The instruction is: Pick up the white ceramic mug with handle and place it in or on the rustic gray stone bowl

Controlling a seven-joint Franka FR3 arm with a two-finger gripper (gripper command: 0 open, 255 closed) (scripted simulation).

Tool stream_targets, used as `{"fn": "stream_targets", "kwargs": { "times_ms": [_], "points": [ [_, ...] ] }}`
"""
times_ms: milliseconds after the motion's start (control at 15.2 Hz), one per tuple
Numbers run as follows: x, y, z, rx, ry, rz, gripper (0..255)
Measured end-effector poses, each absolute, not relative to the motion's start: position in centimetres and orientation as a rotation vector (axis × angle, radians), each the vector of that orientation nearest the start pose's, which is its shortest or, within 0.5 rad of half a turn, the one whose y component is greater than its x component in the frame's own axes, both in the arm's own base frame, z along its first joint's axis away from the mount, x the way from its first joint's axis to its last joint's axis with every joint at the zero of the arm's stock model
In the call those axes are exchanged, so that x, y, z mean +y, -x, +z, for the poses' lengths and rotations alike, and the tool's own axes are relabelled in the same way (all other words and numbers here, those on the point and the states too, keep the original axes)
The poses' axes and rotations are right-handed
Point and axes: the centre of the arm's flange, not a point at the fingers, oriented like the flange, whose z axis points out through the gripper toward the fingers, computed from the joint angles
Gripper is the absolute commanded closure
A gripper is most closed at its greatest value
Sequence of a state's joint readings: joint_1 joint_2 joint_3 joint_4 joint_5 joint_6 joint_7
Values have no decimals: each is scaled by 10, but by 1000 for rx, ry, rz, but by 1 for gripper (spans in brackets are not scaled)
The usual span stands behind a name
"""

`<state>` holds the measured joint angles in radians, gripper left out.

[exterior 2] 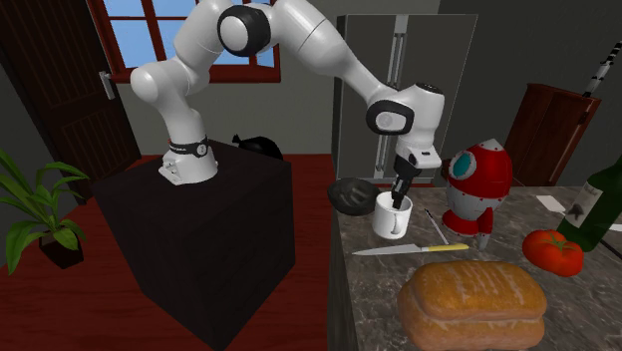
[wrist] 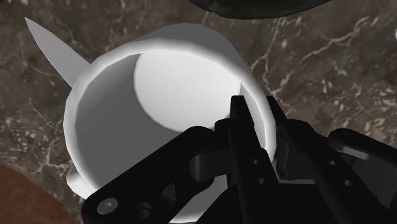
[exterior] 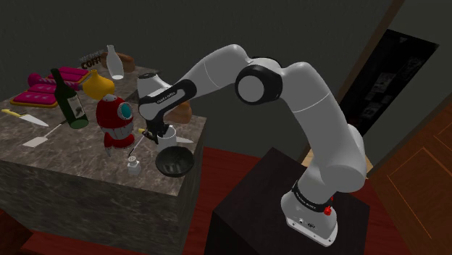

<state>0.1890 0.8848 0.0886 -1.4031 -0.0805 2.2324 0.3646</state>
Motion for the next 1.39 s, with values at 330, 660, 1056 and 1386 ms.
{"fn": "stream_targets", "kwargs": {
  "times_ms": [330,660,1056,1386],
  "points": [
    [184,-699,195,104,3148,81,255],
    [185,-699,221,105,3148,81,255],
    [185,-699,253,104,3148,81,255],
    [184,-700,279,104,3148,81,255]
  ]
}}
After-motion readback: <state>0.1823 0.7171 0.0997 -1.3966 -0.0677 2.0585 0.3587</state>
